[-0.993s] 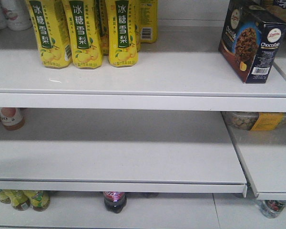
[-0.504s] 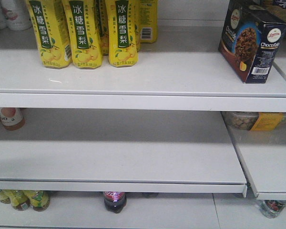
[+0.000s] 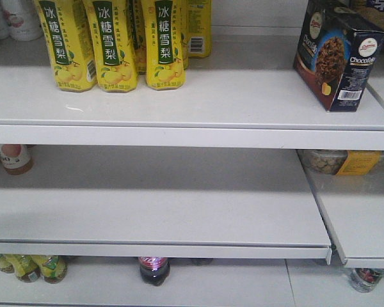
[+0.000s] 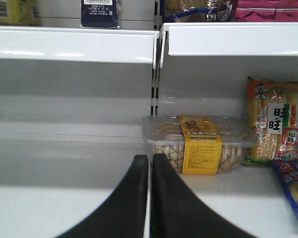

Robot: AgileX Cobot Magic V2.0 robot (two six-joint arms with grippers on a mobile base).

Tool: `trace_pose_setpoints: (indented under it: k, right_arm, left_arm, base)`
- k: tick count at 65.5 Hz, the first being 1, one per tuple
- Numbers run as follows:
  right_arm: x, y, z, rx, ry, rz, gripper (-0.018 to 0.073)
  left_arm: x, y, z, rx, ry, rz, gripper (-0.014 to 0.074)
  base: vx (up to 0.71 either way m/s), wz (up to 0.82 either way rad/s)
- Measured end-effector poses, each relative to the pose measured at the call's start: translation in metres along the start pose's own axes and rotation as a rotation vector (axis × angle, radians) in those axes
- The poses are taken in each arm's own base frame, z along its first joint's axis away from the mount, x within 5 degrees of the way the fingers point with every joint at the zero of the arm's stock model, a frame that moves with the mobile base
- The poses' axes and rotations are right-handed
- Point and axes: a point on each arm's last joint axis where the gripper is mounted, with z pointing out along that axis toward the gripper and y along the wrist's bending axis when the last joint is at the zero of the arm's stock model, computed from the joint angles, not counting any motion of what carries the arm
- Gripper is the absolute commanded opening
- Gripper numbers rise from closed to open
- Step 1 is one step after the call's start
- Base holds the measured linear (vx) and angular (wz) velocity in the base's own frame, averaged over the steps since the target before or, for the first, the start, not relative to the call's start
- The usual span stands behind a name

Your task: Left arm holds basket, right arm returns cookies

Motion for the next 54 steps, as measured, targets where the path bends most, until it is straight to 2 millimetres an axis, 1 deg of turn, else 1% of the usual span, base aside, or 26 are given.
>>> trace_pose_setpoints:
  k: [54]
  right_arm:
    - [0.0001, 0.0000, 0.0000, 0.000, 0.001, 0.000, -0.0011]
  left_arm:
    - [0.0000, 0.0000, 0.0000, 0.000, 0.000, 0.000, -0.0003]
  base:
    - [0.00, 0.00]
